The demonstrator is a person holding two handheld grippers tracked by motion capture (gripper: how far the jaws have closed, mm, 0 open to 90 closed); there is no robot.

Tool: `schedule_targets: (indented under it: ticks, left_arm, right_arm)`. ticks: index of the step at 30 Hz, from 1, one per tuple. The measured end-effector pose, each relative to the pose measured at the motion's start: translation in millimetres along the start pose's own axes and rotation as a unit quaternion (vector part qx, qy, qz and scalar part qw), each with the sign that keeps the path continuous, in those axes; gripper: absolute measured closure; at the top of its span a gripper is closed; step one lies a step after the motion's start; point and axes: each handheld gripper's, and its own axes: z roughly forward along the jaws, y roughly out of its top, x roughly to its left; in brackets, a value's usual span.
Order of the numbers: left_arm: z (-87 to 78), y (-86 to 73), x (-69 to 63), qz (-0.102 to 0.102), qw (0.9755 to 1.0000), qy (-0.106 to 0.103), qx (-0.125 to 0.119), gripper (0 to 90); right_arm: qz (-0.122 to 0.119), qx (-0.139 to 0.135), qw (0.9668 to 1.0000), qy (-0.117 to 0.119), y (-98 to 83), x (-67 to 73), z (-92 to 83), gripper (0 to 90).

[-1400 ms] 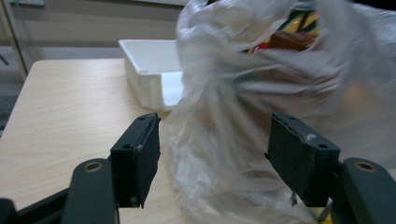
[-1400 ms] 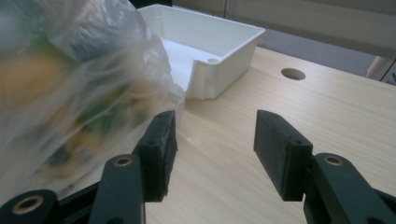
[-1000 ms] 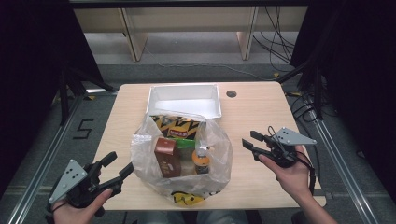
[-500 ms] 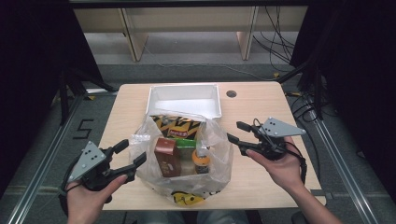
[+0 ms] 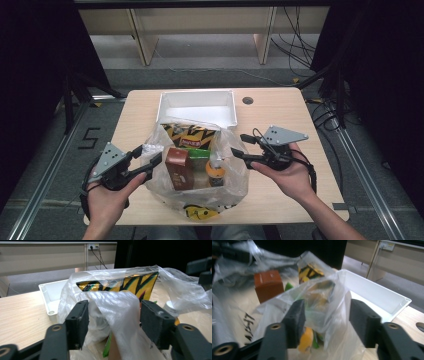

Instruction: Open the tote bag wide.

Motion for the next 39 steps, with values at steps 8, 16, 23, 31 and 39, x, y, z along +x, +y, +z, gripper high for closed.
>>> schedule_targets:
  ticks: [8,16,23,31,39]
  left_arm:
    - [3.8,-9.6,12.8,-0.011,0.9999,-0.002,0.01,63.6]
    - [11.1,-16.3,23.2,-0.014,0.9993,0.003,0.034,77.2]
    - [23.9,-26.5,27.7,-0.019,0.9985,-0.001,0.051,78.9]
    - [39.0,-42.5,38.1,-0.012,0.9979,-0.001,0.063,78.5]
    - [49.2,-61.6,43.0,-0.012,0.9967,-0.008,0.08,78.3]
  right_arm:
    - [-0.023,0.03,0.999,-0.022,-11.0,-9.4,4.1,79.4]
    - [-0.005,0.022,0.999,-0.039,-9.5,-18.4,2.1,83.5]
    - [0.013,0.03,0.9972,-0.067,-19.2,-24.3,7.5,83.5]
    - [-0.003,0.077,0.9948,-0.066,-35.2,-24.6,21.1,84.9]
    - [-0.01,0.115,0.9916,-0.059,-53.9,-23.9,32.0,87.8]
